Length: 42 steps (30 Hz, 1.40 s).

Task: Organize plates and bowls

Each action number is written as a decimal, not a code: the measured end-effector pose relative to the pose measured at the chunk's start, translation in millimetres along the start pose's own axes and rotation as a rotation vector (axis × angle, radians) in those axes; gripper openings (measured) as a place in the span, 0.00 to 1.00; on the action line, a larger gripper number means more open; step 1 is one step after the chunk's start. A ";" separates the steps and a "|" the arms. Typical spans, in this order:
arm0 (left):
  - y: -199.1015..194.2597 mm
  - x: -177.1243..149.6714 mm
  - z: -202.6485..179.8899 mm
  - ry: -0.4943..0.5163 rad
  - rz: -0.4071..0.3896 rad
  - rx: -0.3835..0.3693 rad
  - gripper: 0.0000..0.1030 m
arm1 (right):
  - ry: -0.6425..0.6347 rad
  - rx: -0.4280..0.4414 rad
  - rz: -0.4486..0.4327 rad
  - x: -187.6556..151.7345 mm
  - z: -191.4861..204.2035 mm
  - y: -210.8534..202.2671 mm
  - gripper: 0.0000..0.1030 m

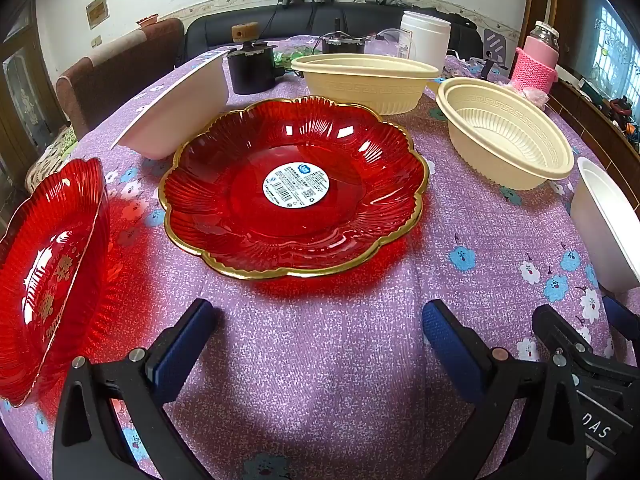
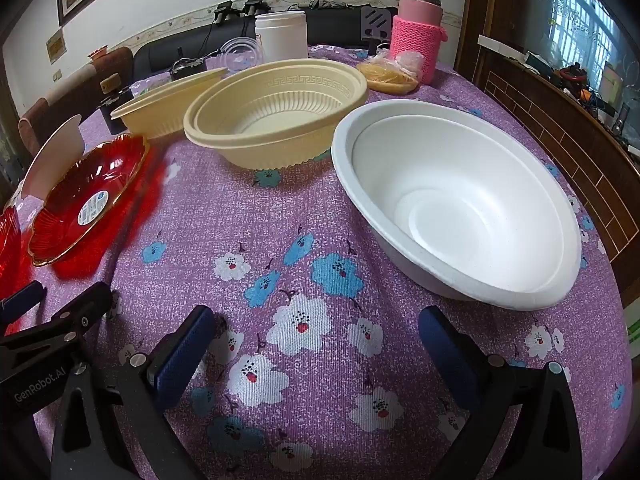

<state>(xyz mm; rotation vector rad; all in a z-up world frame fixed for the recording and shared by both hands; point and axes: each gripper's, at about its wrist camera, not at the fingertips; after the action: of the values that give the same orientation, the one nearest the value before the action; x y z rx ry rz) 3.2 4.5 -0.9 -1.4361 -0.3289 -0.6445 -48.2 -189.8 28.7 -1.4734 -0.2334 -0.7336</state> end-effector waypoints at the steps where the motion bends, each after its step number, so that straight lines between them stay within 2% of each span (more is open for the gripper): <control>1: 0.1 0.1 0.0 0.000 0.000 0.000 1.00 | 0.006 0.008 0.003 0.0 -0.3 0.0 0.99; 13: -3.0 -1.0 -6.5 -0.063 0.023 0.045 1.00 | -0.013 0.014 0.012 1.1 0.6 1.0 0.99; 18: -2.1 0.3 -7.1 -0.057 0.034 0.040 1.00 | -0.082 0.042 0.053 2.8 -0.5 -0.2 0.99; 20: -1.6 1.4 -7.3 -0.041 0.042 0.026 1.00 | -0.118 0.072 0.069 5.1 -2.9 2.1 0.99; 23: -3.3 0.5 -9.9 -0.009 0.056 -0.003 1.00 | -0.121 0.069 0.063 3.6 -2.6 2.0 0.99; 24: -6.1 -1.8 -12.7 0.004 0.069 -0.017 0.99 | -0.122 0.070 0.059 2.3 -2.4 0.7 0.99; 26: -17.2 -9.2 -17.4 0.017 0.066 -0.022 0.85 | -0.113 0.078 0.054 -1.1 -4.8 -2.7 0.99; 27: -24.9 -14.5 -19.1 0.027 0.057 -0.053 0.82 | -0.107 0.066 0.049 -2.5 -4.6 -3.5 0.99; 29: -50.5 -28.0 -17.6 0.037 0.014 -0.178 0.82 | -0.089 0.042 0.040 -6.2 -3.6 -6.1 0.99; 32: -106.4 -52.0 3.7 0.033 -0.102 -0.217 0.82 | -0.063 0.025 0.058 -7.0 -5.4 -8.3 0.99; 33: -124.3 -59.0 15.7 0.025 -0.139 -0.226 0.82 | -0.041 0.010 0.065 -8.4 -7.5 -11.2 0.94; 34: -144.8 -66.5 32.3 0.012 -0.184 -0.231 0.82 | -0.022 0.003 0.066 -11.7 -8.6 -17.9 0.81; 36: -191.6 -81.5 79.3 -0.022 -0.303 -0.192 0.83 | -0.025 0.049 0.026 -20.3 -2.2 -47.2 0.77; 38: -232.3 -90.8 128.8 -0.045 -0.416 -0.071 0.90 | -0.039 0.102 -0.053 -25.1 12.7 -82.6 0.77; 39: -248.5 -93.1 150.9 -0.048 -0.461 0.002 0.99 | -0.056 0.135 -0.091 -25.5 26.5 -100.1 0.77; 40: -262.9 -96.0 174.7 -0.052 -0.503 0.080 1.00 | -0.074 0.168 -0.106 -25.5 40.1 -111.0 0.78; 42: -275.3 -97.9 213.2 -0.087 -0.545 0.190 1.00 | -0.118 0.269 -0.057 -22.7 78.2 -120.2 0.78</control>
<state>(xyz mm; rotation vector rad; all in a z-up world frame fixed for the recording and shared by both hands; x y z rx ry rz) -201.0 231.9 192.5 -1.1940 -0.8448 -0.9612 -112.2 -100.2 123.2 -1.2587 -0.4491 -0.6347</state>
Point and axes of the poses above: each gripper's, at about its wrist camera, not at the fingertips, and y roughly the way its jaws point, z to its left, x to its top, and after that the axes turned 12 degrees about y, right-handed
